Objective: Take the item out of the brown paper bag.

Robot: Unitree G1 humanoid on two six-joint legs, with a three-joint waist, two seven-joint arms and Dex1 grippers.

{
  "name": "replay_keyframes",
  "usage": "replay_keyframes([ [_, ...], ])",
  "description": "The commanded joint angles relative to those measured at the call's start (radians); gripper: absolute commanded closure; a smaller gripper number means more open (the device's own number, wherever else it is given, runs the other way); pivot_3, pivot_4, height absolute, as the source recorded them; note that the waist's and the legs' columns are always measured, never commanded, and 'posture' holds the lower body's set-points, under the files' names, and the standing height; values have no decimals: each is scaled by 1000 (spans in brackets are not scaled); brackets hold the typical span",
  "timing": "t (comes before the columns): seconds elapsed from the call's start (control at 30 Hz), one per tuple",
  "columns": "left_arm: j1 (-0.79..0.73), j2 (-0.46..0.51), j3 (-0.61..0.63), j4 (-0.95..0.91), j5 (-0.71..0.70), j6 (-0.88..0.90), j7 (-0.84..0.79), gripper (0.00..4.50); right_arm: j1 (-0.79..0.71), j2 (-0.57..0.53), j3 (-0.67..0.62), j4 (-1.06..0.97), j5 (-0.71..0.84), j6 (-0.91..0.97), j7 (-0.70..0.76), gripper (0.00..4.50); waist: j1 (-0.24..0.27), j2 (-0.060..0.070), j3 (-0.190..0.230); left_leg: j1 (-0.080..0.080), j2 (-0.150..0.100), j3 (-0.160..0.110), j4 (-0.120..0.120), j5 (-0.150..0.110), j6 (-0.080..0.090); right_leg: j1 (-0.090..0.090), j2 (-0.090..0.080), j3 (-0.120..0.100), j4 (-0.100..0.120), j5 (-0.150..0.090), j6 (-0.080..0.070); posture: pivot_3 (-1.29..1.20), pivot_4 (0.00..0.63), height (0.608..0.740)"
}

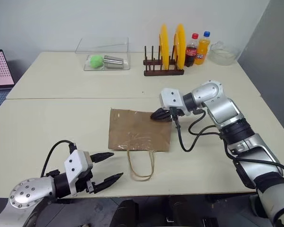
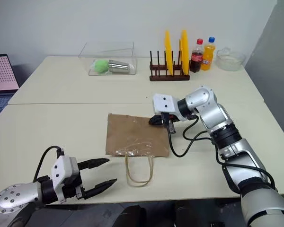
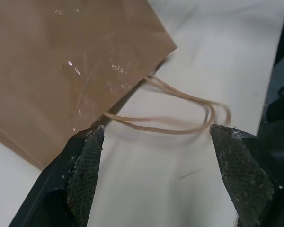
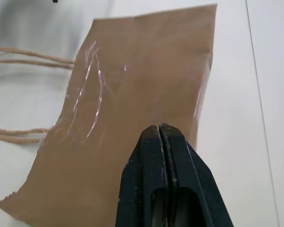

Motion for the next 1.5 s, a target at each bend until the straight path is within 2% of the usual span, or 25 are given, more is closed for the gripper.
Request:
replay_keyframes([
  [0.03, -36, 41, 41, 27, 44, -101, -37, 767, 75, -44, -94, -206, 130, 36, 17, 4455, 6, 0, 0, 0, 0, -1, 0, 0, 0, 0, 0, 0, 0, 0, 0, 0, 150, 740],
  [0.1, -84, 69, 27, 51, 72, -152, -60, 596, 159, -77, -126, -336, 185, 132, -9, 4295, 18, 0, 0, 0, 0, -1, -1, 0, 0, 1, 0, -1, -2, 0, 0, 0, 150, 740],
  [0.2, -130, 121, -24, 101, 144, -286, -137, 0, 297, -135, -165, -516, 258, 256, -46, 3598, 25, 0, 0, 0, 0, -2, -2, 0, 0, 1, 0, -2, -5, 0, 0, 0, 150, 740],
  [0.33, -229, 159, -123, 202, 200, -429, -224, 0, 514, -197, -213, -722, 296, 361, -153, 2162, 26, 0, 0, 0, 0, -1, -7, 0, 0, 1, 0, -1, -8, 0, 0, 0, 150, 740],
  [0.47, -330, 152, -237, 304, 262, -569, -281, 0, 637, -216, -237, -862, 308, 460, -278, 647, 22, 1, 0, 0, 1, 1, -8, 0, 0, 1, 0, -2, -10, -2, 4, 0, 150, 740],
  [0.53, -383, 133, -291, 353, 288, -614, -285, 0, 682, -234, -227, -916, 306, 489, -305, 28, 22, 1, 0, 0, 1, 1, -8, 0, 0, 1, 0, -2, -11, -2, 5, 0, 150, 740],
  [0.8, -518, 58, -421, 476, 328, -694, -267, 0, 834, -263, -248, -1055, 340, 587, -423, 28, 25, 0, 0, -1, 1, 1, -7, 0, 0, 2, 0, -2, -13, -1, 6, 0, 150, 740],
  [1.07, -570, -17, -506, 479, 322, -672, -266, 0, 927, -296, -268, -1110, 367, 603, -474, 28, 23, 0, -1, -1, 1, 0, -7, 0, 0, 3, 0, -3, -13, -1, 7, 0, 150, 740],
  [1.2, -588, -31, -533, 495, 327, -680, -272, 925, 946, -313, -272, -1117, 381, 596, -486, 0, 25, -1, -1, -1, 1, 0, -7, 0, 0, 3, 0, -3, -13, -1, 7, 0, 150, 740],
  [1.4, -622, -53, -557, 529, 332, -683, -267, 2926, 970, -337, -276, -1123, 383, 571, -487, 0, 24, -1, -1, 0, 1, -1, -7, 0, 0, 4, 1, -3, -13, -1, 7, 0, 150, 740],
  [1.5, -645, -71, -551, 521, 304, -621, -253, 3923, 978, -344, -264, -1126, 364, 547, -494, 0, 25, -1, -1, -1, 1, -1, -7, 0, 0, 4, 1, -3, -13, -1, 7, 0, 150, 740],
])
